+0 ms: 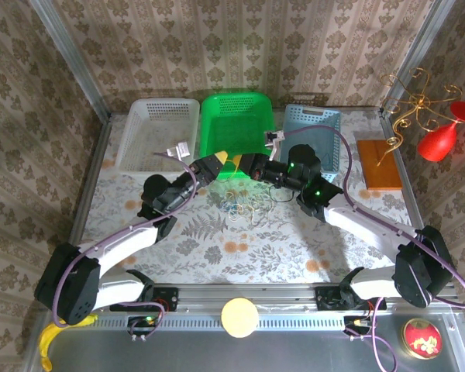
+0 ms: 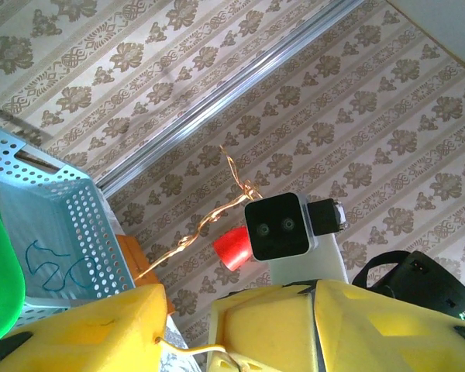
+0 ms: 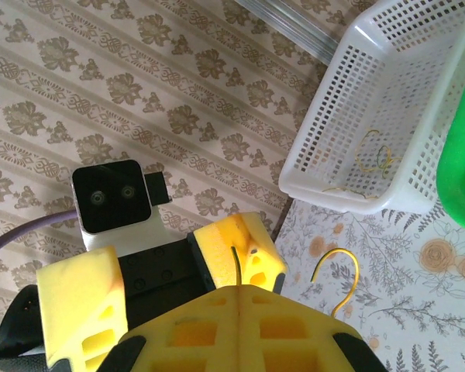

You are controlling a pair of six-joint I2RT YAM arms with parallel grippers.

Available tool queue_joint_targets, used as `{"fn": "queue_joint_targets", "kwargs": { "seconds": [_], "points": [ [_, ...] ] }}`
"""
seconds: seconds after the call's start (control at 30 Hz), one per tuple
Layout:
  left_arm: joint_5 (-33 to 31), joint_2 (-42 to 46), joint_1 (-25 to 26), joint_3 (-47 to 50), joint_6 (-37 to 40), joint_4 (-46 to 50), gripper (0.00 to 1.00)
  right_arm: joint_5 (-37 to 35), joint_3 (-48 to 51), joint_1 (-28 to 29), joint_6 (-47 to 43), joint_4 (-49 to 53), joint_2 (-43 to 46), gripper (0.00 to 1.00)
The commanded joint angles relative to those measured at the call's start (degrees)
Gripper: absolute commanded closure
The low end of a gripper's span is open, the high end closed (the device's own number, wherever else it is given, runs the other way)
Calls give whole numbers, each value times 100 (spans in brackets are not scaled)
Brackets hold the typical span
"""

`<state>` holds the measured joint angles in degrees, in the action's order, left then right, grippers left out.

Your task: Untangle the cables

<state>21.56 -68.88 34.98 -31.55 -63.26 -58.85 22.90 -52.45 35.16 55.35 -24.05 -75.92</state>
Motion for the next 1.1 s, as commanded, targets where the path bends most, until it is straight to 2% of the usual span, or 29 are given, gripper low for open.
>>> {"fn": "queue_joint_targets", "kwargs": {
  "seconds": [0.0,0.1,0.33,0.53,0.67,0.73,0.8,0.87,0.93,1.07],
  "points": [
    [-42,-45,61,61,-46,-332,48,-92,-199,35,17,-174,-24,100],
    [-73,-105,78,82,-65,-412,51,-92,-207,37,26,-178,-27,100],
    [-117,-205,96,62,-46,-513,68,-92,-163,35,37,-183,-6,100],
    [-152,-270,89,-8,26,-522,100,-68,-105,35,56,-205,11,100],
    [-131,-292,71,-95,133,-525,100,-40,-51,39,45,-145,47,100],
    [-63,-278,3,-172,180,-428,100,-46,-28,37,11,-58,75,86],
    [28,-242,-127,-273,221,-274,100,-65,14,35,-24,36,111,68],
    [163,-161,-330,-384,285,-49,100,-90,80,19,-70,120,162,57],
    [330,-41,-592,-522,393,293,100,-122,157,6,-112,215,244,49],
    [739,247,-1314,-932,884,1353,100,-195,357,-61,-188,436,441,41]
  ]
}}
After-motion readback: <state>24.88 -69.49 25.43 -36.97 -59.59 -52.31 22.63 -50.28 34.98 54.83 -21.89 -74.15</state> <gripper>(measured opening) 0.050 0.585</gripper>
